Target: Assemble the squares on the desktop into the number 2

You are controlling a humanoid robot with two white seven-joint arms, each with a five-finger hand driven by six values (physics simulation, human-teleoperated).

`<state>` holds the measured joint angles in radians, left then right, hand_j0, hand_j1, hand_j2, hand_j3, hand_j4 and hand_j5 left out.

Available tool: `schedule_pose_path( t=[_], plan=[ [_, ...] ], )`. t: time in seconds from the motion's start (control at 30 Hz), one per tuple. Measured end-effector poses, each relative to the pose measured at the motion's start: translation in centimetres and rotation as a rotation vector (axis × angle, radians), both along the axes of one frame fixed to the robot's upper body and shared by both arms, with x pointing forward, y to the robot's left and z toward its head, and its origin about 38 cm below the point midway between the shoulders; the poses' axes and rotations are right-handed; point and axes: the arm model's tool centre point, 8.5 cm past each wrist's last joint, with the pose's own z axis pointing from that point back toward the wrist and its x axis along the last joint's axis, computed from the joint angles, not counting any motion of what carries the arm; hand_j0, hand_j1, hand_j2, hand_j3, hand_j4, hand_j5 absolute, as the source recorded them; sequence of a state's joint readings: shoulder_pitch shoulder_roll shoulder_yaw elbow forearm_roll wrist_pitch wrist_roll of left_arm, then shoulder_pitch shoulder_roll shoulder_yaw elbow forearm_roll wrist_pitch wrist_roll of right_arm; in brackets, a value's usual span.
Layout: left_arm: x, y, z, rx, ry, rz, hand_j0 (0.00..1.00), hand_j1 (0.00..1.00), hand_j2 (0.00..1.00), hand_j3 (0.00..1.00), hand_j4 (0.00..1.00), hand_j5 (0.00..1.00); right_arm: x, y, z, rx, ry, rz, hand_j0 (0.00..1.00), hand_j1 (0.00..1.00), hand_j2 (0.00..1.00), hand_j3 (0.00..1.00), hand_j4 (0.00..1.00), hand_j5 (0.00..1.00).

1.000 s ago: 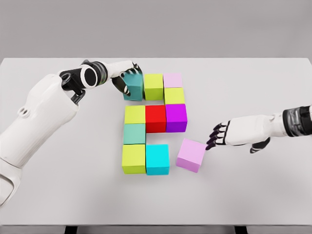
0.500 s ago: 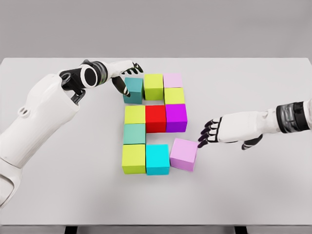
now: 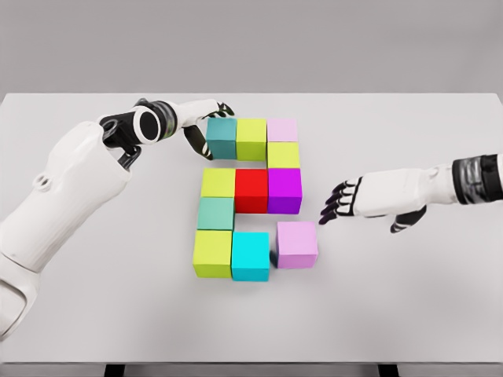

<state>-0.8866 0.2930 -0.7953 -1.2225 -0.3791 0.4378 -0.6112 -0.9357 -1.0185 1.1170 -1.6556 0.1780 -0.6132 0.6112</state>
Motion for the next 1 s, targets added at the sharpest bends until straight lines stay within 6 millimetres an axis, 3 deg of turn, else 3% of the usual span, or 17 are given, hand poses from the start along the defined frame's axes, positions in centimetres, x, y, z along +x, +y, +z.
schedule_pose_path(
  t=[0.2,0.37,0.57,0.77,0.9,1.0],
  plan=[
    [0.0,0.0,0.0,-0.001,-0.001,0.0,0.99,0.99,0.99,0.99,0.99,0.99,0.3,-0.4,0.8,0.105,0.065,-0.046,1.0,1.0,1.0,1.0,1.0,1.0],
    [0.0,0.1,0.1,-0.006,-0.001,-0.002,1.0,1.0,1.0,1.0,1.0,1.0,1.3,-1.8,0.9,0.282,0.196,-0.157,1.0,1.0,1.0,1.0,1.0,1.0],
    [0.0,0.6,0.3,-0.009,-0.002,0.0,1.0,1.0,1.0,1.0,1.0,1.0,0.4,-2.9,-2.1,0.449,0.395,-0.258,1.0,1.0,1.0,1.0,1.0,1.0],
    [0.2,2.2,0.7,-0.006,-0.011,0.018,1.0,1.0,1.0,1.0,1.0,1.0,-0.2,-3.0,-3.0,0.641,0.552,-0.325,1.0,1.0,1.0,1.0,1.0,1.0],
    [0.1,3.2,1.4,-0.011,-0.028,0.024,1.0,1.0,1.0,1.0,1.0,1.0,-1.0,-3.2,-4.9,0.683,0.626,-0.366,1.0,1.0,1.0,1.0,1.0,1.0],
    [0.0,4.4,1.7,-0.016,-0.03,0.033,1.0,1.0,1.0,1.0,1.0,1.0,-0.5,-3.5,-5.7,0.699,0.637,-0.396,1.0,1.0,1.0,1.0,1.0,1.0]
  ],
)
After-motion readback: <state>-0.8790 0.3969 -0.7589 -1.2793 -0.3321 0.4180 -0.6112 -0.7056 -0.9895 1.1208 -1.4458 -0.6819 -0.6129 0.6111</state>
